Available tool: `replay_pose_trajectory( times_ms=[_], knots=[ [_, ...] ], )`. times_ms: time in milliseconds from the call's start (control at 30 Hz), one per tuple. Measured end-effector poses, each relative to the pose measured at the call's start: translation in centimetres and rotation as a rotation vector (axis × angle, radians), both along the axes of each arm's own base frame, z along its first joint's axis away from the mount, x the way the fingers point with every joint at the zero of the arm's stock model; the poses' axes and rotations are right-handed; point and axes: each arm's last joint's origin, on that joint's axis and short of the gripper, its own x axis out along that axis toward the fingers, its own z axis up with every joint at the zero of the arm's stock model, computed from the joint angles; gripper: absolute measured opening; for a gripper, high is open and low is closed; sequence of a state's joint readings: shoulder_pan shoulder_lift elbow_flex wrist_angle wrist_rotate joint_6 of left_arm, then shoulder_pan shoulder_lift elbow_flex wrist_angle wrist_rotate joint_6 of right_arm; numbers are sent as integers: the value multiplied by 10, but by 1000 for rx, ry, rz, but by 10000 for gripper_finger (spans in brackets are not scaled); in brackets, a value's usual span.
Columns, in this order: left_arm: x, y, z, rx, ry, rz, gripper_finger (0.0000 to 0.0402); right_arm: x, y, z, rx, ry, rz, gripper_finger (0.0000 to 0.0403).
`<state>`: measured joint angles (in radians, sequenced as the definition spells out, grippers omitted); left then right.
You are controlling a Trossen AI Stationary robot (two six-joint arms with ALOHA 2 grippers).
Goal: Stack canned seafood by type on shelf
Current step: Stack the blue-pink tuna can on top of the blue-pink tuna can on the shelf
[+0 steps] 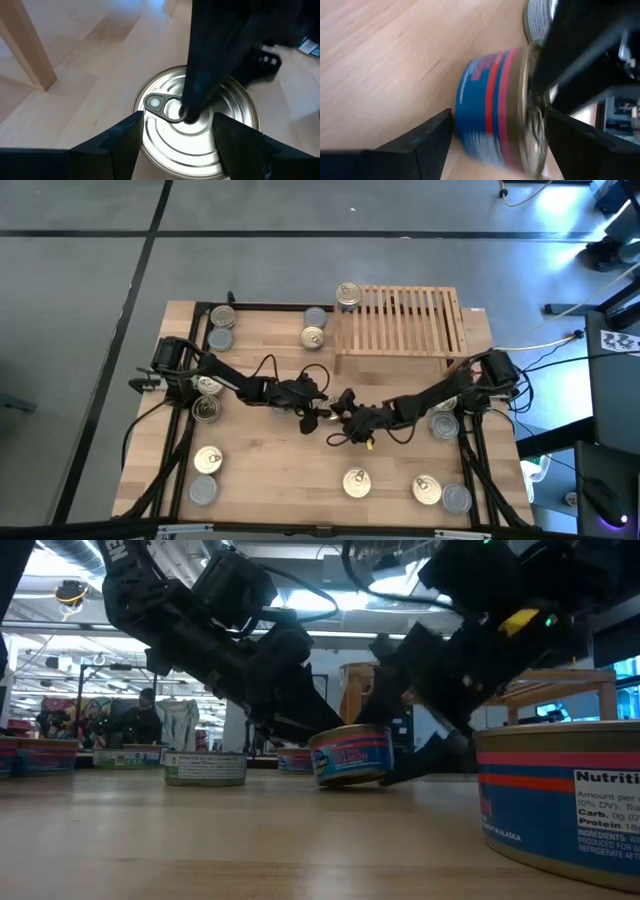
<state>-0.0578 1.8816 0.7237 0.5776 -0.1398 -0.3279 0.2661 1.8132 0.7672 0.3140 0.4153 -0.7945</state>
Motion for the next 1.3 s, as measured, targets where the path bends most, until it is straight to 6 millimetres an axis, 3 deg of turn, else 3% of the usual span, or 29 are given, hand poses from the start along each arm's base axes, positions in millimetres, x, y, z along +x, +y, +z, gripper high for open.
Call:
replay_pose_trajectory(
  times_ms=[167, 400, 667, 900, 1000, 1300],
  knots=[
    [0, 0, 0, -9, -1, 6, 239, 5, 1, -9, -51, -28, -29, 289],
    [-1, 1, 3, -22, -6, 21, 239, 5, 2, -8, -51, -56, -25, 202],
    [-6, -1, 24, -29, -20, 3, 239, -5, 22, 9, -58, -83, -13, 194],
    [-16, -7, 51, -10, -13, 23, 239, -25, 44, 48, -39, -153, 33, 194],
    [-23, -14, 47, 24, 57, 24, 239, -35, 47, 74, -45, -225, 17, 193],
    [-30, -34, 41, 66, 107, 79, 239, -51, 28, 154, -23, -426, -92, 193]
  ],
)
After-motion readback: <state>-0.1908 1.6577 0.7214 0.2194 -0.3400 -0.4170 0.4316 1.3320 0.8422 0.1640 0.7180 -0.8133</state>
